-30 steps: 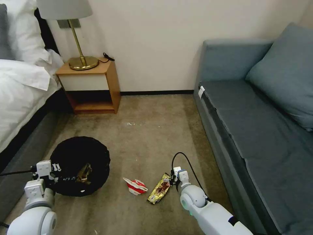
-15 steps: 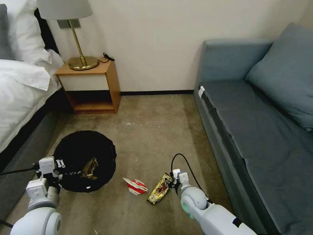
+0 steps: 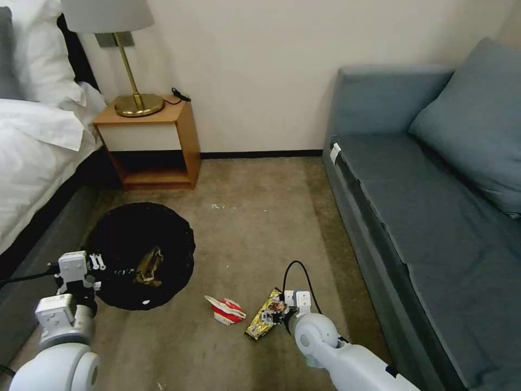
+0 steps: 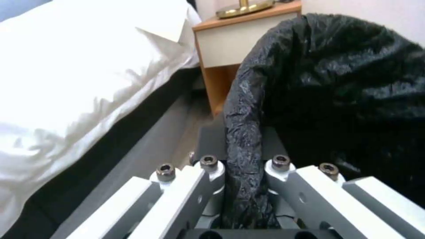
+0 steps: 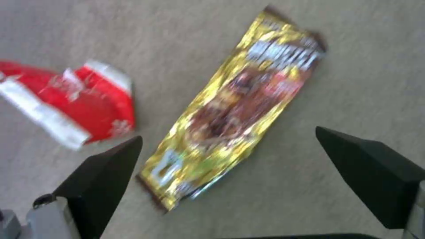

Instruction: Pick up the trash bin, then pick up the garbage on the floor and place it into the trash bin.

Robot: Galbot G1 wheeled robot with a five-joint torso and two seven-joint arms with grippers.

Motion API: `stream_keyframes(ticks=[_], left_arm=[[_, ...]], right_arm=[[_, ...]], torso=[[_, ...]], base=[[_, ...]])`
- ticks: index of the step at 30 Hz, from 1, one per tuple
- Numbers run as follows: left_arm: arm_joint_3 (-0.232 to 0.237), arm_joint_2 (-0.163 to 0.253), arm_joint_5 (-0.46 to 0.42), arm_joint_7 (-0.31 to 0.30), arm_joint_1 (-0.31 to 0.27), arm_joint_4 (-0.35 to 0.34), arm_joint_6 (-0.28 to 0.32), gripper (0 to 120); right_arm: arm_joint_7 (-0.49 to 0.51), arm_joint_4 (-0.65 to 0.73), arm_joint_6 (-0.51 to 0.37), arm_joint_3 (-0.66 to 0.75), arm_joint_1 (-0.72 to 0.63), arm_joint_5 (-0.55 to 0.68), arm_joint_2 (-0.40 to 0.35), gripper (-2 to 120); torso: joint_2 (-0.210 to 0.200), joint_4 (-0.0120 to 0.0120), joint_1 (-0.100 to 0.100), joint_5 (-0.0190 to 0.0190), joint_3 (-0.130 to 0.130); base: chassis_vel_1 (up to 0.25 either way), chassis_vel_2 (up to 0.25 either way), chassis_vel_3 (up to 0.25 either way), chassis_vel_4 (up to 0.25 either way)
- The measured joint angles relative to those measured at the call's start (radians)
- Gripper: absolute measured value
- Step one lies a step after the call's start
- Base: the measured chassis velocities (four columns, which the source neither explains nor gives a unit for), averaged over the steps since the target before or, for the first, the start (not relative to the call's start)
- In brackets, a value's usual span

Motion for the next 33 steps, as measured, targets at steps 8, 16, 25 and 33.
stream_keyframes(ticks=[8,16,25,33], left_arm=[[-0.002,-0.004,0.009,-0.004,0.007,-0.007,-0.007,7],[-0.003,-0.013,0.015,-0.005,0.010,-0.021,-0.008,7],[0.004,-0.019,0.028,-0.005,0.001,-0.021,0.000,7],[0.004,-0.012,0.027,-0.004,-0.011,-0.012,0.009,7]], right_arm=[[0.029,-0.050,-0.021,0.005,0.016,0.005,0.036,100],[-0.023,-0.148,-0.020,0.025,0.040,-0.025,0.070,100],[-0.116,-0.228,-0.055,0.036,0.074,-0.093,0.102,96],[-0.124,-0.268,-0.050,0.035,0.091,-0.116,0.119,67]], torso=[[0.000,0.0000,0.000,0.0000,0.000],[0.000,0.0000,0.000,0.0000,0.000],[0.000,-0.0001,0.000,0.0000,0.000],[0.000,-0.0001,0.000,0.0001,0.000]], base=[[0.000,0.000,0.000,0.000],[0.000,0.000,0.000,0.000],[0.000,0.000,0.000,0.000],[0.000,0.000,0.000,0.000]])
